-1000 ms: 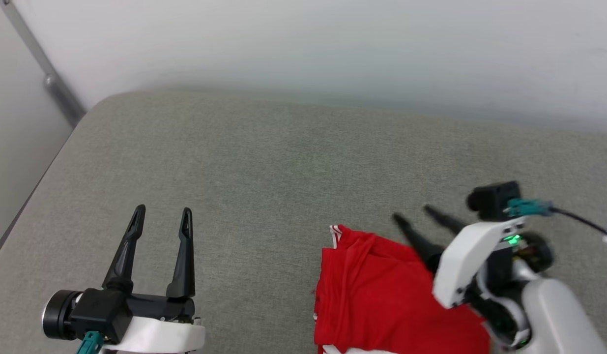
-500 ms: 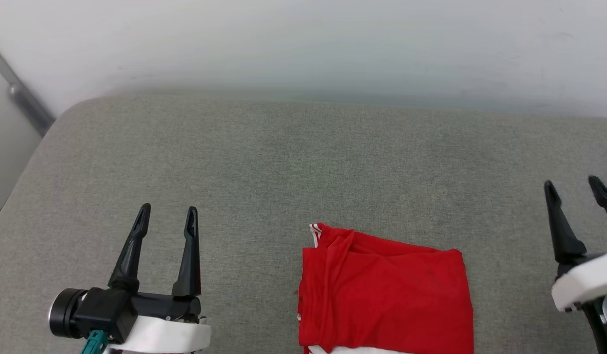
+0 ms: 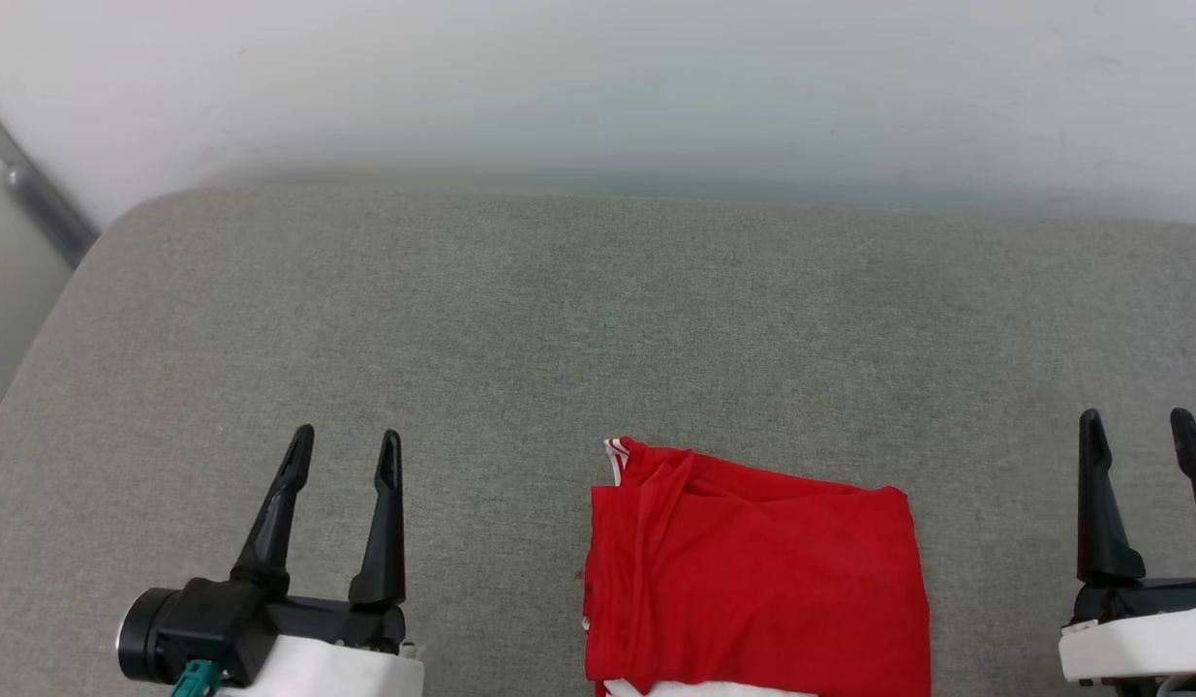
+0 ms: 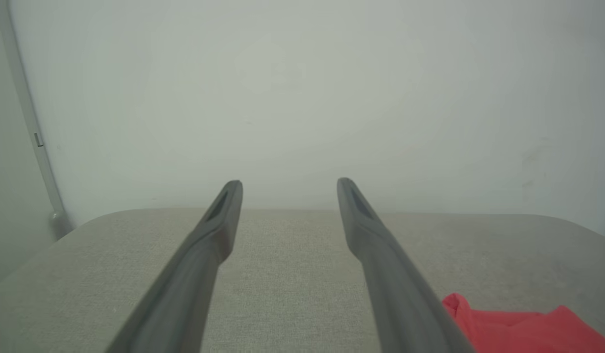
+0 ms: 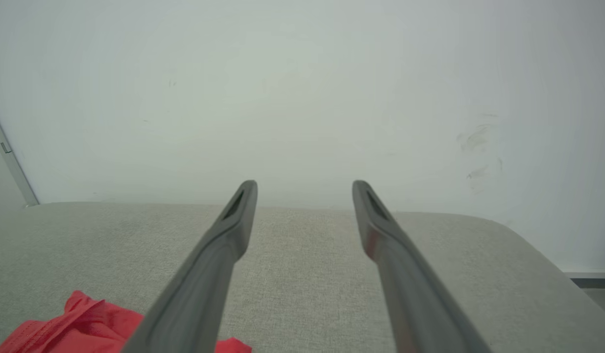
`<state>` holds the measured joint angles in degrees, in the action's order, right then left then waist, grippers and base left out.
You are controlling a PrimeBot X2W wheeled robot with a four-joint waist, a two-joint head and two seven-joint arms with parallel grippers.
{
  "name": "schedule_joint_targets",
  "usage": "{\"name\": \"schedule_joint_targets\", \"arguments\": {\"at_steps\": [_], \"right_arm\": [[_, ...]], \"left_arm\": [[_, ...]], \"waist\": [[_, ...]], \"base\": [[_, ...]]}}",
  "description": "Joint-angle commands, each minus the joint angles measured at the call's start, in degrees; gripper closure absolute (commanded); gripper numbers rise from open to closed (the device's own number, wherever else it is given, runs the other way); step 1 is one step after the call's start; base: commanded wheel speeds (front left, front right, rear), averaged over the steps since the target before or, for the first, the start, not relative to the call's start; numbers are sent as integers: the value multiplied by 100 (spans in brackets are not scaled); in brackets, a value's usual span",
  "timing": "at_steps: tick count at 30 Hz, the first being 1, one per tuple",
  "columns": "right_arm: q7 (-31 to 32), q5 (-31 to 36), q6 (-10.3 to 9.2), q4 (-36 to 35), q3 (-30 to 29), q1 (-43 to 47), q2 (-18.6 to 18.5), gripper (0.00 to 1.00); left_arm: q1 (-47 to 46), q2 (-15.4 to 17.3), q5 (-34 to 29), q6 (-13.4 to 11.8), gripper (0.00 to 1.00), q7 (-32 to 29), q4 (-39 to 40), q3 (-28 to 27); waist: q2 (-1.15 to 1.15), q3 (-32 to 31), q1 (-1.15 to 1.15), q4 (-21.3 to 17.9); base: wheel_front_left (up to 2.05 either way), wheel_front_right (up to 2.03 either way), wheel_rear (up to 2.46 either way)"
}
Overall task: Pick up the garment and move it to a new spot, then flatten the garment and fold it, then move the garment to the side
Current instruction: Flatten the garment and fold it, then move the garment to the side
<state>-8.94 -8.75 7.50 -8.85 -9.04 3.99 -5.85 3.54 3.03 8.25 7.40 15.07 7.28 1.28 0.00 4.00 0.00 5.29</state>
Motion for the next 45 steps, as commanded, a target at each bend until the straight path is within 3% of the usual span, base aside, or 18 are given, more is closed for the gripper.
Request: {"name": "schedule_joint_targets", "arguments": {"at_steps": [1, 13, 17, 20, 26, 30, 31, 35, 39, 45], "right_arm": [[-71, 23, -2, 29, 3, 68, 56, 0], [-114, 88, -2, 140, 42, 97, 189, 0], [290, 27, -2, 167, 57, 146, 127, 0], [943, -171, -2, 51, 161, 153, -34, 0], [3150, -765, -3, -428, 405, 100, -473, 0], [4768, -1158, -3, -754, 364, 42, -461, 0], [4768, -1158, -3, -754, 364, 42, -461, 0], [6095, -1083, -2, -881, 168, 26, -346, 0], [6768, -1032, -3, -741, 141, -59, -166, 0], [7004, -954, -3, -310, 49, -243, 55, 0]], "left_arm": [[51, 22, 15, 6, 0, 12, -34, 17], [-76, 58, -3, 6, 0, 12, -144, 158], [-105, 54, 11, 6, 0, 12, -151, 203], [-110, 51, 25, 6, 0, 12, -167, 206], [-155, 34, 43, 6, 0, 12, -214, 216], [-204, 19, 41, 6, 0, 11, -225, 273], [-204, 19, 41, 6, 0, 11, -225, 273], [-292, 3, 80, 6, 0, 11, -273, 337], [-329, -4, 106, 6, 0, 12, -322, 388], [-435, -12, 109, 6, 0, 11, -351, 481]], "waist": [[0, 3, 0, 8], [0, 36, 0, 15], [0, 54, 0, 50], [0, 75, 0, 89], [0, 163, 0, 196], [0, 288, 0, 311], [0, 288, 0, 311], [0, 414, 0, 473], [0, 532, 0, 637], [0, 706, 0, 899]], "base": [[0, 0, 0], [0, 0, 0], [0, 0, 0], [0, 0, 0], [0, 0, 0], [0, 0, 0], [0, 0, 0], [0, 0, 0], [0, 0, 0], [0, 0, 0]]}}
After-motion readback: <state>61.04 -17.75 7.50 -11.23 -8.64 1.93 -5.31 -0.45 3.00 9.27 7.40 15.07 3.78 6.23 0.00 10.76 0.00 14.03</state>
